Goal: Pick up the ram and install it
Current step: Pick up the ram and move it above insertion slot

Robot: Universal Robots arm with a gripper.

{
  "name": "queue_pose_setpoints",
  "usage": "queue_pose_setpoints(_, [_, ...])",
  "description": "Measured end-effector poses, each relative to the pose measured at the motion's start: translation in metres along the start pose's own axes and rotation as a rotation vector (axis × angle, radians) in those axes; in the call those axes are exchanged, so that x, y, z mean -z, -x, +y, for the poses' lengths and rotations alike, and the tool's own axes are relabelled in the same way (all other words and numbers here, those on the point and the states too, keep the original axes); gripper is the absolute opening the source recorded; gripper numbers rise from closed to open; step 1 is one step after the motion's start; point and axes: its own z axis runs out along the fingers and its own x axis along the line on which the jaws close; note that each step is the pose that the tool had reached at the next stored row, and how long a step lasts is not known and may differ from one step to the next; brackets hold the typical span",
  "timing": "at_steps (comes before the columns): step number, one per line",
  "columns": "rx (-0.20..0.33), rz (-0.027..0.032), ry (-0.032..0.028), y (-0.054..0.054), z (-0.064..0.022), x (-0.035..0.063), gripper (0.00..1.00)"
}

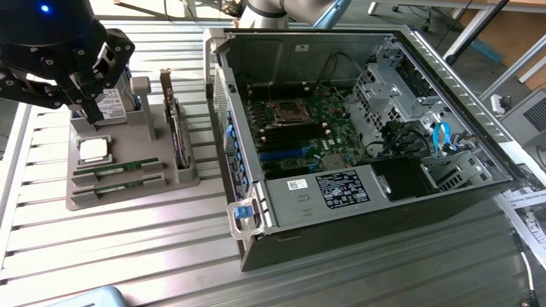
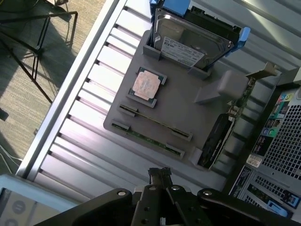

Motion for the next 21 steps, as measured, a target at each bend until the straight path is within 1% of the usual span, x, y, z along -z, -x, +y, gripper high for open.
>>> queue_pose_setpoints(21, [0.097, 0.0042, 0.0018, 0.0000, 0.0000, 0.0000, 0.11])
